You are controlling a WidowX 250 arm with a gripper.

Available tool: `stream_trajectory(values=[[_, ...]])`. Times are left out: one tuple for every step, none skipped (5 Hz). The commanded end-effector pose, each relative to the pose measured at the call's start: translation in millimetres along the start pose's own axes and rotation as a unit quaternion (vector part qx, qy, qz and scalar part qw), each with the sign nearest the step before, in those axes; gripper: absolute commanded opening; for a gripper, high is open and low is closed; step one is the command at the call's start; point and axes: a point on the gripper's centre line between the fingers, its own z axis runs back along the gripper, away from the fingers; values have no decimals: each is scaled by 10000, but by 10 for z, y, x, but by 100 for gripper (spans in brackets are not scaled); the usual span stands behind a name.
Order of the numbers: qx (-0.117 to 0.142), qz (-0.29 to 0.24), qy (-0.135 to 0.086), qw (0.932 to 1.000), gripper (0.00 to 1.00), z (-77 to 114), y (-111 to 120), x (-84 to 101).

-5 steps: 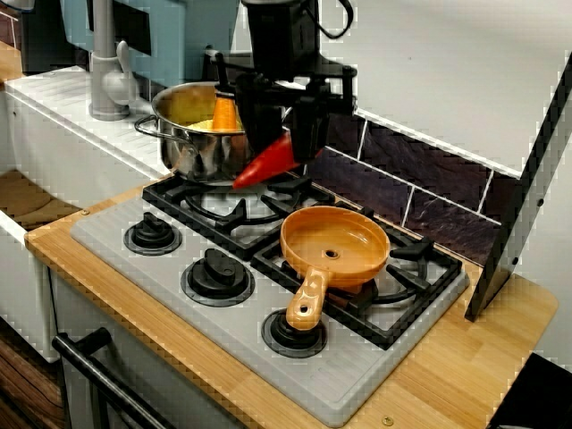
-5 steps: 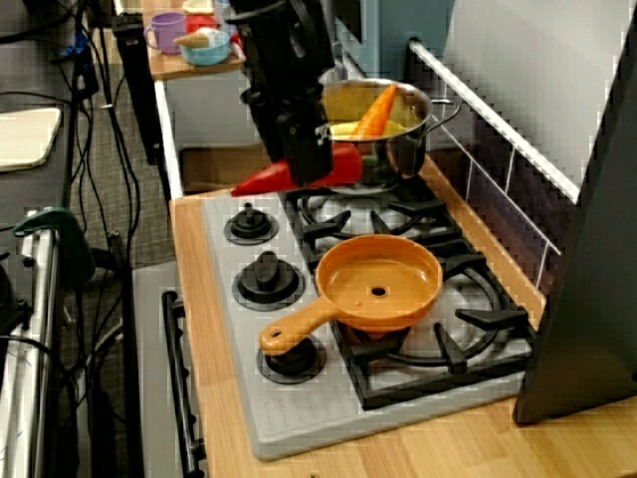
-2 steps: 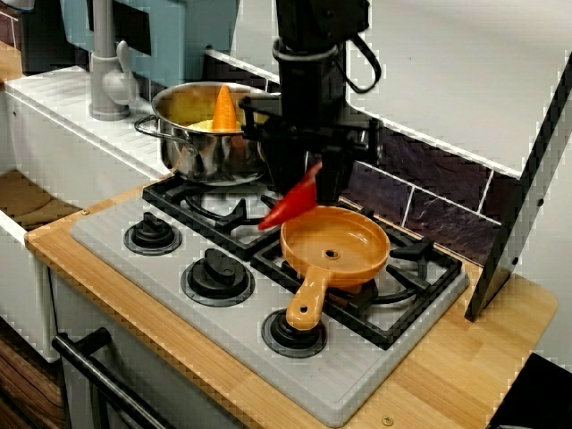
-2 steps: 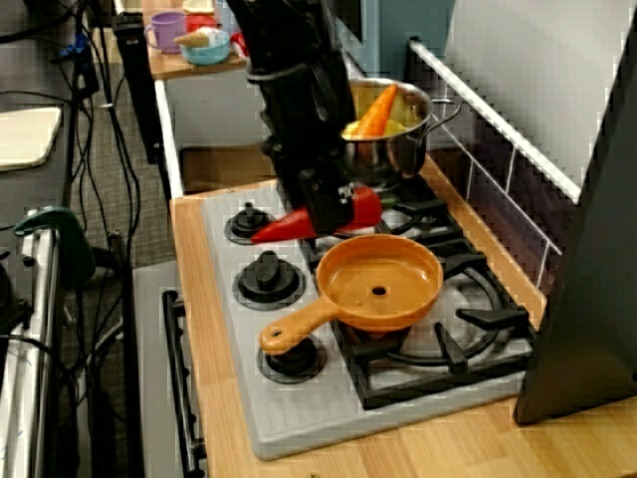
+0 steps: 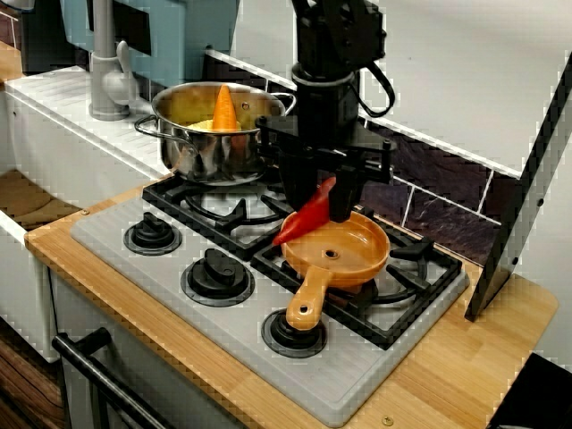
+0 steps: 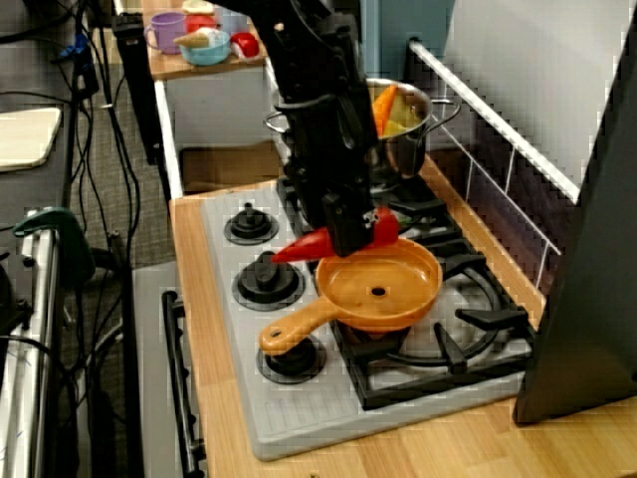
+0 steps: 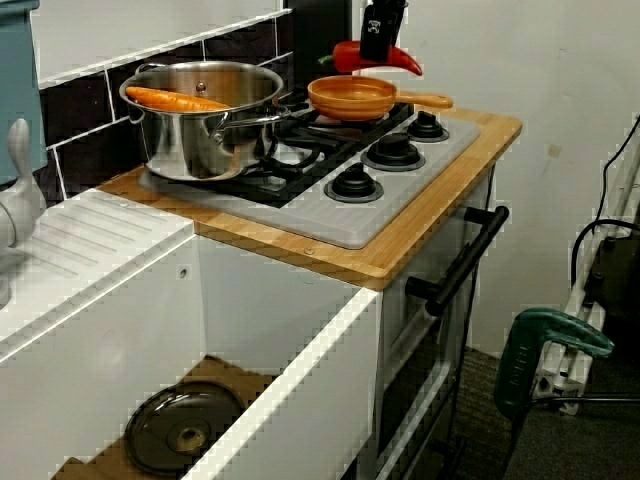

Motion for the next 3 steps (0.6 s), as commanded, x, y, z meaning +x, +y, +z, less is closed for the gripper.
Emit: stream_trajectory(values=[[-32, 57, -243, 9997, 69, 103, 5, 138], [3, 98, -200, 9998, 100, 109, 29, 101], [8, 100, -95, 9999, 100, 159, 65, 77]])
